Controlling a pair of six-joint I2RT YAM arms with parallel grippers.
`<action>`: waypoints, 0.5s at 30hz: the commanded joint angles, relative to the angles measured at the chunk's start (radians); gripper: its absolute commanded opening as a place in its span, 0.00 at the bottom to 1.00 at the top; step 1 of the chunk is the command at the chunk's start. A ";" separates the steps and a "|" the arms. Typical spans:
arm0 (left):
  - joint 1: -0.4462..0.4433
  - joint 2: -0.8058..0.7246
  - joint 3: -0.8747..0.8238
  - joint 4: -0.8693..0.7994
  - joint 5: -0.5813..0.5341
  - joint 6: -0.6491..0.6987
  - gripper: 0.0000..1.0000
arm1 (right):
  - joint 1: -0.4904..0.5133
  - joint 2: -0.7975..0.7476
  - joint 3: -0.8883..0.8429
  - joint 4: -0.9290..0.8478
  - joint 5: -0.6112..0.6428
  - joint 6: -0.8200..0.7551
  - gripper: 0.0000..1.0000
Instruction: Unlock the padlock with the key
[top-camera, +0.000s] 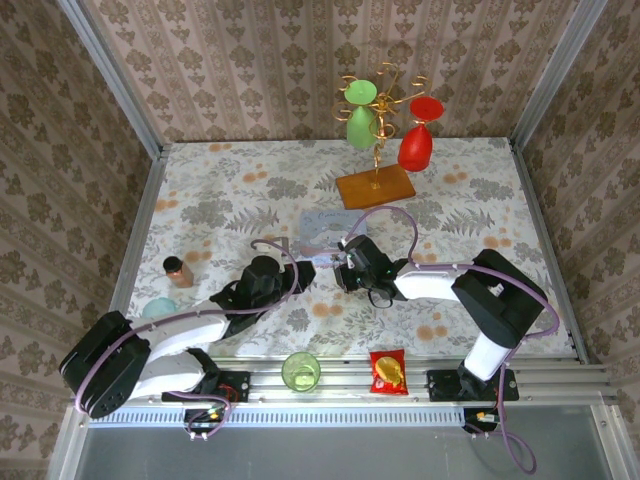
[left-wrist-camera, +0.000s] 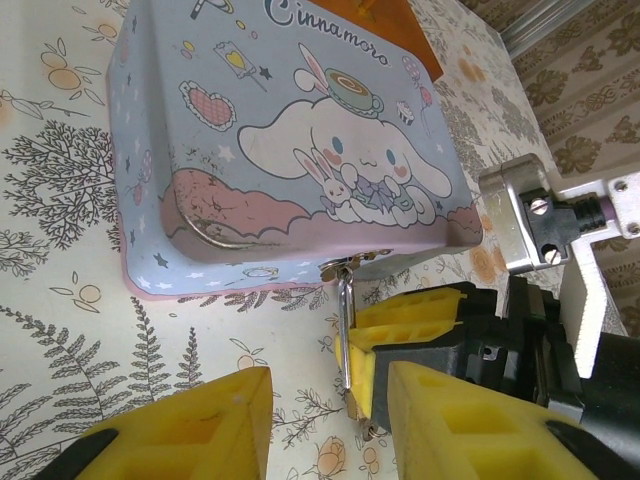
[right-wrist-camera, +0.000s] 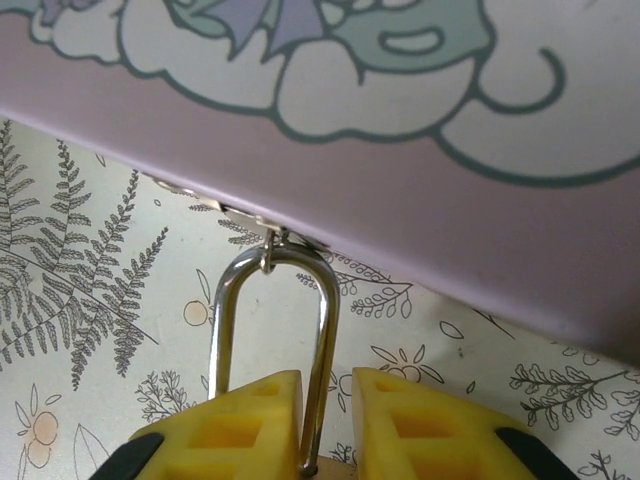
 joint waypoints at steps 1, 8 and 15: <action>0.002 0.012 -0.001 0.008 -0.002 0.035 0.36 | 0.004 0.014 -0.012 0.009 0.036 -0.003 0.16; -0.013 0.074 0.299 -0.328 -0.136 0.348 0.38 | -0.001 -0.049 -0.079 0.064 0.042 0.148 0.09; 0.025 0.352 0.511 -0.318 -0.094 0.554 0.39 | 0.010 -0.043 -0.115 0.121 0.084 0.301 0.04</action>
